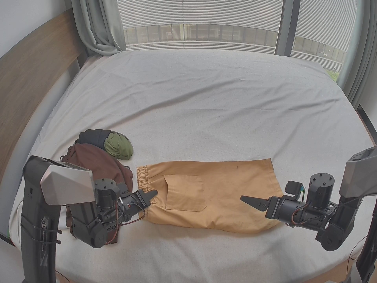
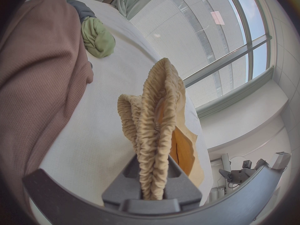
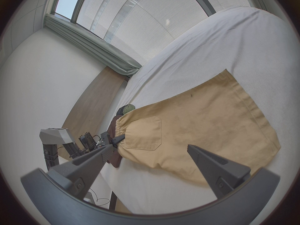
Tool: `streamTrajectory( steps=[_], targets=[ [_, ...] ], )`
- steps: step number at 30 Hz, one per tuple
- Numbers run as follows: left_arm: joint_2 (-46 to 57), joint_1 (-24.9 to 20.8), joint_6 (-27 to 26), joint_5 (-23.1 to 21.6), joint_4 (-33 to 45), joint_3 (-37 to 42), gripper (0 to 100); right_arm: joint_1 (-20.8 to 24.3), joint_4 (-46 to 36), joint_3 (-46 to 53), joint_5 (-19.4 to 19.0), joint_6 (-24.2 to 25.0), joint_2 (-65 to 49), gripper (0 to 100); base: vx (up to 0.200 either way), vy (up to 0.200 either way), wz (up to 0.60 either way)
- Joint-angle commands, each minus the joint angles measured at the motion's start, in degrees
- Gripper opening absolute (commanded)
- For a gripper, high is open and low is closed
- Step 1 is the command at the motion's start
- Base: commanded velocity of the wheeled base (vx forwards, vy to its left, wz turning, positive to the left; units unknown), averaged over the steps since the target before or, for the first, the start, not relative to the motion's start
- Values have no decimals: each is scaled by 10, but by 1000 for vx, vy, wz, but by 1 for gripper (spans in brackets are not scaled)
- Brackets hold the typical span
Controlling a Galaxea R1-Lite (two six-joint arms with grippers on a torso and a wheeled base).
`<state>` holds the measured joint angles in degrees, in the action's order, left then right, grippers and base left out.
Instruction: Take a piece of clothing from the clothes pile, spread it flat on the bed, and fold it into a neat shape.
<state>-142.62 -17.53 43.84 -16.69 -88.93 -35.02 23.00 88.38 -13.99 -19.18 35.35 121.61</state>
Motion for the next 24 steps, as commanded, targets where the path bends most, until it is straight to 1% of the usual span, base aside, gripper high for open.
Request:
streamTrajectory(
  steps=[1,8,9,14,17,21,24],
  targets=[
    [46,13,0,-18,-1,33,0,1,0,0,0,0,4,100,0,0,0],
    [96,48,0,-61,0,80,0,0,0,-1,0,-2,9,100,0,0,0],
    [105,57,0,-74,0,88,0,0,0,-1,0,-2,9,100,0,0,0],
    [136,87,-2,-99,0,126,0,1,0,-1,0,-3,9,100,0,0,0],
    [145,107,-18,-115,1,142,0,3,0,-1,1,-3,9,100,0,0,0],
    [140,133,-57,-127,1,153,0,5,0,-2,1,-4,9,100,0,0,0],
    [140,140,-60,-127,1,153,0,6,0,-2,1,-4,10,100,0,0,0]
  ],
)
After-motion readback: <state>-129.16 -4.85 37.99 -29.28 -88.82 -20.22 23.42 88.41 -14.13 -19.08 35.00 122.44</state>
